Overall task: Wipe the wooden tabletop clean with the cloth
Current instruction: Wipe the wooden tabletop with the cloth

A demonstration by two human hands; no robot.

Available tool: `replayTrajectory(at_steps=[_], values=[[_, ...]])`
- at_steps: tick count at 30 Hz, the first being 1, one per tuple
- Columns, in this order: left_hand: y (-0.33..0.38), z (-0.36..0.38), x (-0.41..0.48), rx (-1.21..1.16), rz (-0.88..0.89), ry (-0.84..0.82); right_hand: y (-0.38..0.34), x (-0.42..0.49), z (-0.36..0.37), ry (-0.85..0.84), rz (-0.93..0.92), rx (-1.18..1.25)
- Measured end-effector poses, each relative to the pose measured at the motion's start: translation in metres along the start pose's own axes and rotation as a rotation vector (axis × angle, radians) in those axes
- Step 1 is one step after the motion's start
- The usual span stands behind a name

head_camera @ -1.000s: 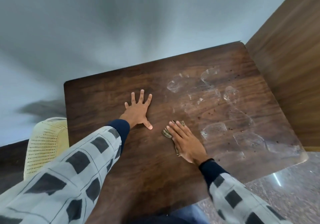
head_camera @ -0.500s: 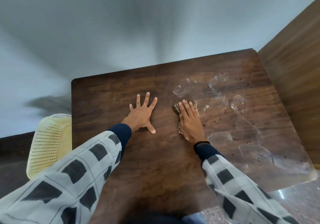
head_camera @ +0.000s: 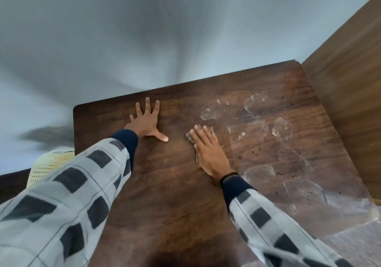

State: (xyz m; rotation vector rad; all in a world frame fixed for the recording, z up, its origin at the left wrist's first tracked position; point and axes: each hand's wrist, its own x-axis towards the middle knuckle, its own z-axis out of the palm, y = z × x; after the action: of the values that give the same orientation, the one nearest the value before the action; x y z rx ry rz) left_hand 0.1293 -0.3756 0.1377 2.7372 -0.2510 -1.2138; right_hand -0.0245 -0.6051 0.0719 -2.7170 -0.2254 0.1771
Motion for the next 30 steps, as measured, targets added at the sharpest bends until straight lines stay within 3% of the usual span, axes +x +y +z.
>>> replayTrajectory(at_steps=[3, 7, 9, 14, 20, 25, 30], values=[[0.001, 0.005, 0.001, -0.011, -0.014, 0.009, 0.027, -0.010, -0.009, -0.047, -0.156, -0.024], [0.000, 0.005, 0.004, -0.021, -0.003, 0.023, 0.028, 0.056, -0.014, 0.064, 0.172, 0.031], [0.000, 0.005, 0.005, -0.017, -0.006, 0.026, 0.009, 0.072, -0.010, 0.111, 0.225, 0.056], [-0.002, 0.008, 0.008, -0.018, -0.016, 0.019, 0.017, 0.035, -0.007, 0.008, -0.050, 0.005], [0.000, 0.008, 0.010, -0.005, -0.016, 0.023, 0.008, 0.108, -0.008, 0.125, 0.249, 0.080], [-0.003, 0.010, 0.012, -0.001, -0.017, 0.030, 0.022, 0.077, -0.011, 0.011, -0.144, 0.013], [-0.001, 0.011, 0.014, 0.000, -0.020, 0.030, 0.037, 0.140, -0.017, 0.119, 0.194, 0.037]])
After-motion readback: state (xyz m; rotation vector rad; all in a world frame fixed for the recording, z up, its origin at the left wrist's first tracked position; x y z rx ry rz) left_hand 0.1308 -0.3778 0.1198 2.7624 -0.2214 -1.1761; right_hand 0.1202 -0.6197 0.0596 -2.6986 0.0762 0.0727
